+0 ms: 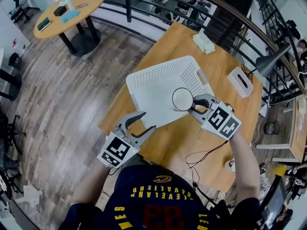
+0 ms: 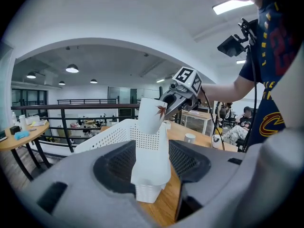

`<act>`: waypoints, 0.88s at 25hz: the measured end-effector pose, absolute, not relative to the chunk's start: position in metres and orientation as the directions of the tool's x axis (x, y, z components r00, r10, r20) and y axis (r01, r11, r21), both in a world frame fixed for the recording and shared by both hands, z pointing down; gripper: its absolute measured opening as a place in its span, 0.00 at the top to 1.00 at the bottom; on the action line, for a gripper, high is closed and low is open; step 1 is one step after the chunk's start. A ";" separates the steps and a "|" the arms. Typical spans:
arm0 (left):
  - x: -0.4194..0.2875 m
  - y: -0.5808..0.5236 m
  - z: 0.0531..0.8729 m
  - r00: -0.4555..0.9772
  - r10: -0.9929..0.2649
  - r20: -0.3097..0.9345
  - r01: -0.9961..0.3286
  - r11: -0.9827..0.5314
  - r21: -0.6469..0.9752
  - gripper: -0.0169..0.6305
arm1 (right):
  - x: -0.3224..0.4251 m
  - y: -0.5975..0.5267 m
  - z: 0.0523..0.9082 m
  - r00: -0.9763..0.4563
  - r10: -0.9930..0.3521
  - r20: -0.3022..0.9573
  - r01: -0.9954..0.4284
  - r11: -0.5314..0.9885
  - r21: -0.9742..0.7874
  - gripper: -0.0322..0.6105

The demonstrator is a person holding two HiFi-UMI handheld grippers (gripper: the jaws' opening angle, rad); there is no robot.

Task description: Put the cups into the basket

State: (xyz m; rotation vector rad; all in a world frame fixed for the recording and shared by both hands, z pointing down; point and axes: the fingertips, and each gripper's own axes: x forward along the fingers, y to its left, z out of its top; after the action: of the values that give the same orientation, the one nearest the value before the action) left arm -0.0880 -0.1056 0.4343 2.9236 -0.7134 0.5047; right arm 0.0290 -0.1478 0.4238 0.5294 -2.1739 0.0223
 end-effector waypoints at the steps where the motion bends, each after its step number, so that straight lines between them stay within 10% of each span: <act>1: -0.092 -0.108 0.436 0.836 -0.432 0.338 -0.463 -0.886 0.013 0.63 | 0.026 -0.153 0.425 -0.525 -0.362 0.770 -0.377 0.910 0.171 0.86; 22: -0.153 -0.157 0.465 0.822 -0.429 0.375 -0.488 -0.869 0.075 0.63 | -0.029 -0.229 0.504 -0.411 -0.270 0.871 -0.252 0.952 0.176 0.86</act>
State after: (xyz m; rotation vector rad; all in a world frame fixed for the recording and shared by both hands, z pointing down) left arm -0.1532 -0.1566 0.4651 2.8368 -0.7200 0.5253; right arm -0.0290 -0.2294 0.5038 0.3726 -2.0142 -0.0208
